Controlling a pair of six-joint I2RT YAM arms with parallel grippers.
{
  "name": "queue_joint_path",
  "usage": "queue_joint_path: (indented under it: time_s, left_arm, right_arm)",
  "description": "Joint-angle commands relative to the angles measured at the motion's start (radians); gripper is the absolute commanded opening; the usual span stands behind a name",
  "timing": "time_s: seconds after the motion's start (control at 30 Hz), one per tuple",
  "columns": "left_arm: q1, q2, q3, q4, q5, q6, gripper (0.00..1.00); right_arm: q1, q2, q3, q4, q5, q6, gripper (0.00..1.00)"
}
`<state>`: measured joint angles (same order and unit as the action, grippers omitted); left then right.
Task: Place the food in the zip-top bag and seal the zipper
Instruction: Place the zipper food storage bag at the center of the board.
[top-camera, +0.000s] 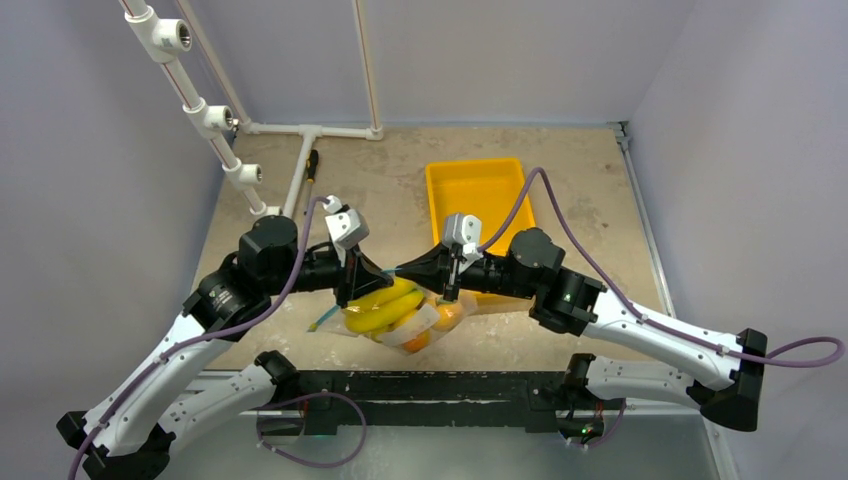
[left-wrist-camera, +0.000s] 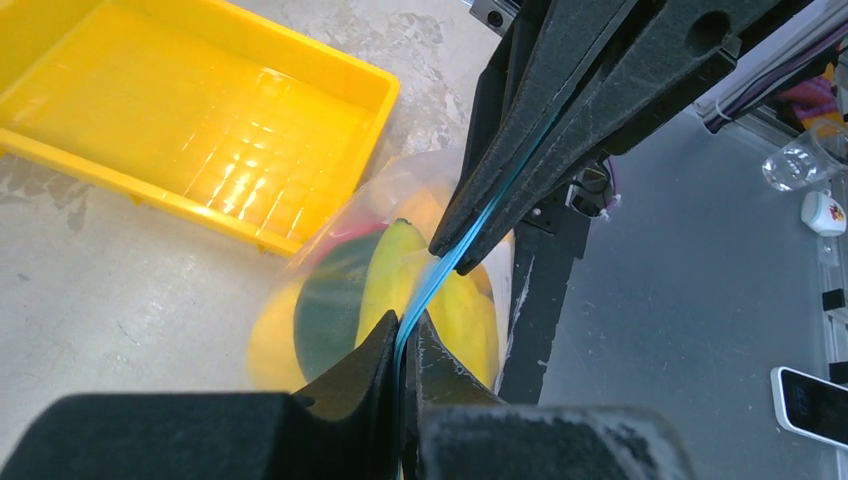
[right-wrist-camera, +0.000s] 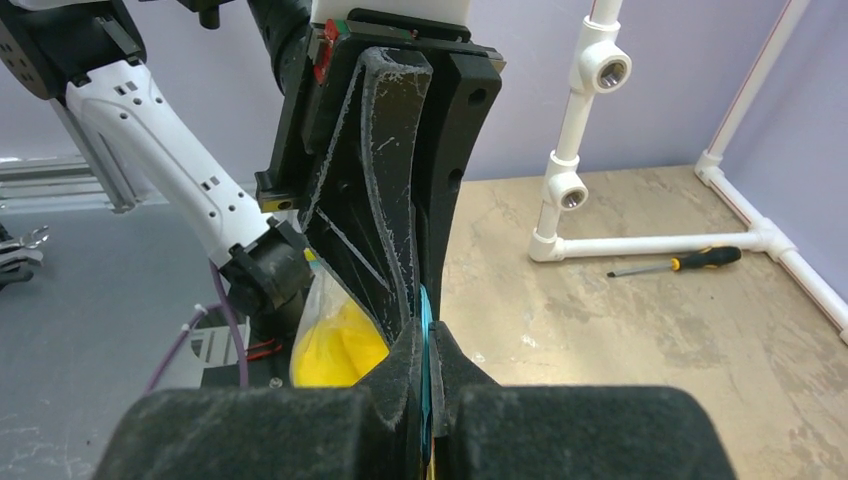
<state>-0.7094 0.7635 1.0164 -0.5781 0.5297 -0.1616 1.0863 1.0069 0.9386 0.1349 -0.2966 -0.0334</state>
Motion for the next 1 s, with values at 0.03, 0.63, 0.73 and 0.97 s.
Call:
queue_joint_path:
  time_s: [0.03,0.63,0.73,0.97]
  left_arm:
    - [-0.001,0.015,-0.002,0.012,-0.111,0.01,0.0]
    - [-0.001,0.125,0.145,0.023,-0.602,0.075,0.0]
    - [-0.001,0.174,0.177,0.041,-0.708,0.091,0.0]
    - [-0.001,0.275,0.229,0.145,-1.021,0.169,0.0]
  right_arm:
    - [0.001,-0.042,0.018,0.108,0.033,0.023,0.0]
    - [0.001,-0.196,-0.065,0.137,0.431,0.059,0.54]
    - [0.001,-0.208,-0.083,0.13,0.456,0.068,0.55]
    - [0.001,-0.248,-0.11,0.12,0.51,0.084,0.56]
